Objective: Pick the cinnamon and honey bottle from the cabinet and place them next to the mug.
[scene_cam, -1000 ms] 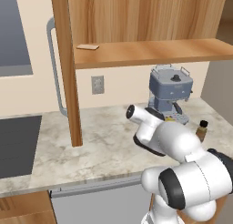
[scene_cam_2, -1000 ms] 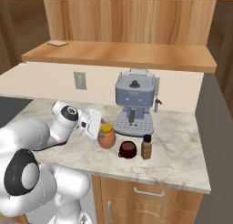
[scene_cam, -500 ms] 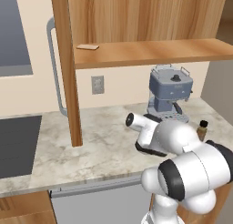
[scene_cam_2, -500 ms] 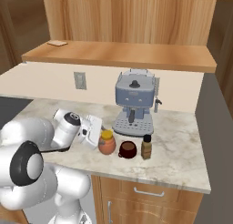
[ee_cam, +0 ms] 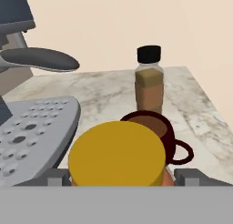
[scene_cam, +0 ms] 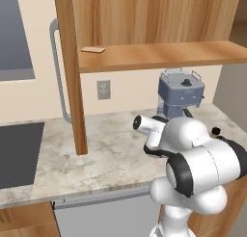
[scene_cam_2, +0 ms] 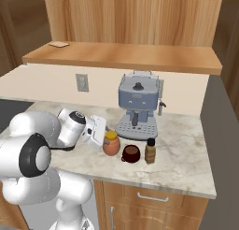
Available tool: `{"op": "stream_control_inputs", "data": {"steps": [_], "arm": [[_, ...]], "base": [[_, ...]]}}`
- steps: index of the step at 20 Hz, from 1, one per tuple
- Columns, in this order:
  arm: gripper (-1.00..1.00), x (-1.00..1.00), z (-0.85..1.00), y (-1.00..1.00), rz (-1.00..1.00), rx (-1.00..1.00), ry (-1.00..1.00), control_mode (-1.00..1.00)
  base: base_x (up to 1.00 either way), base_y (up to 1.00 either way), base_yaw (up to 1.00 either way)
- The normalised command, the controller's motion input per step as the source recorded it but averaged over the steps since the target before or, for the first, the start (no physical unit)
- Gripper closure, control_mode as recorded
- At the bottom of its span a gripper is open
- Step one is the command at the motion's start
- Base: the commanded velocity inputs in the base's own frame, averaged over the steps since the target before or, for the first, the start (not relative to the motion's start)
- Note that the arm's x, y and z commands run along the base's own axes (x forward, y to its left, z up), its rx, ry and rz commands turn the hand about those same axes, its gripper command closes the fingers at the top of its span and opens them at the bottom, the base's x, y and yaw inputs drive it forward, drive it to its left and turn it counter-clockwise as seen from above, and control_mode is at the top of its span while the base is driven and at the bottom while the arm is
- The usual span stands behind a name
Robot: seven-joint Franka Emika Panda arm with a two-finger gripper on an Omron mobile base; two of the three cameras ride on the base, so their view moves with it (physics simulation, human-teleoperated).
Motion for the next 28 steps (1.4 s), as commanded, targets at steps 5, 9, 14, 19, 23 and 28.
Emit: {"op": "stream_control_inputs", "data": {"steps": [5, 9, 14, 19, 23, 28], "arm": [[1.00, 0.08, 0.00, 0.00, 0.00, 0.00, 0.00, -1.00], [1.00, -0.01, -0.08, 0.00, 0.00, 0.00, 0.01, -1.00], [1.00, -0.02, 0.00, 0.00, -0.01, -0.01, 0.00, -1.00], [1.00, -0.09, 0.00, 0.00, -0.03, -0.04, 0.00, -1.00], [1.00, -0.23, 0.00, 0.00, -0.03, -0.03, 0.01, -1.00], [1.00, -0.02, 0.00, 0.00, 0.00, 0.00, 0.08, -1.00]], "base": [[0.00, 0.00, 0.00], [0.00, 0.00, 0.00], [0.00, 0.00, 0.00], [0.00, 0.00, 0.00], [0.00, 0.00, 0.00], [0.00, 0.00, 0.00]]}}
